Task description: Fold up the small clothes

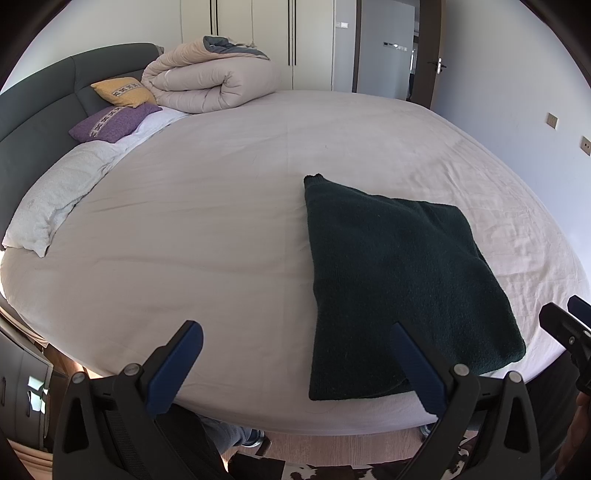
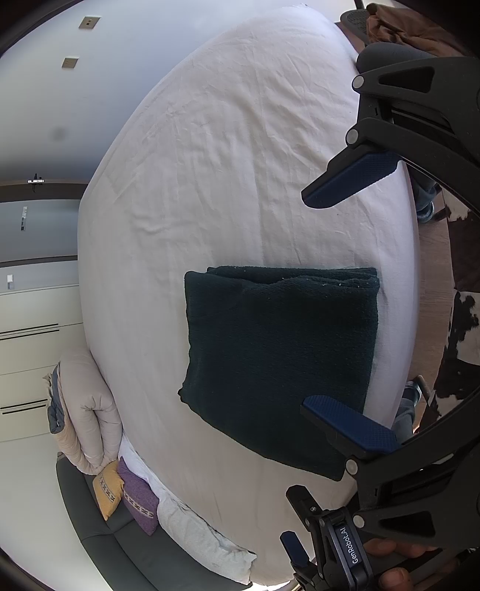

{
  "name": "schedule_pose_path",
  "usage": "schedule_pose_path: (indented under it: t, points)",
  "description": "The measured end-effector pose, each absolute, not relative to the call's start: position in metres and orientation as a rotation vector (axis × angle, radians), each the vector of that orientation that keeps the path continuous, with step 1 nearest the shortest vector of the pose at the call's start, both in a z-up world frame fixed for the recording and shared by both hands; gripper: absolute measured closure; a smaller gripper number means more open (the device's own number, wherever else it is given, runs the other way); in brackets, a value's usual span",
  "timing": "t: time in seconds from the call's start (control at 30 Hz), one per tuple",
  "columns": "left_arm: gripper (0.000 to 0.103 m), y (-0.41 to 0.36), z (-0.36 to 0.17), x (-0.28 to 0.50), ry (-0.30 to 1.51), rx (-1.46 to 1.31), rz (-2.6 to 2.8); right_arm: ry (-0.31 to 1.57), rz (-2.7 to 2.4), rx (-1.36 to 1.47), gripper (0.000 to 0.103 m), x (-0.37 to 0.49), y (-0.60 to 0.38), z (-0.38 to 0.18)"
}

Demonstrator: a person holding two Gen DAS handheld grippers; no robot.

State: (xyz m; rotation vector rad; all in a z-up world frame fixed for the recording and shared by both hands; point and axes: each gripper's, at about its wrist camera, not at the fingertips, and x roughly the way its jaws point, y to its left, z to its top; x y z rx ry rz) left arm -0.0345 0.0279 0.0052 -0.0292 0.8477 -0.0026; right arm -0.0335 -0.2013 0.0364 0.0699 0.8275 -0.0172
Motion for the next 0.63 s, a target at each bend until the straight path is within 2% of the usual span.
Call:
schedule_pose_path:
  t: [0.63]
  points:
    - [0.000,0.0309,0.0040,-0.0325,0.840,0.005,-0.005,0.846,-0.016,0.089,0.000,-0.0313,-0.2039,0.0298]
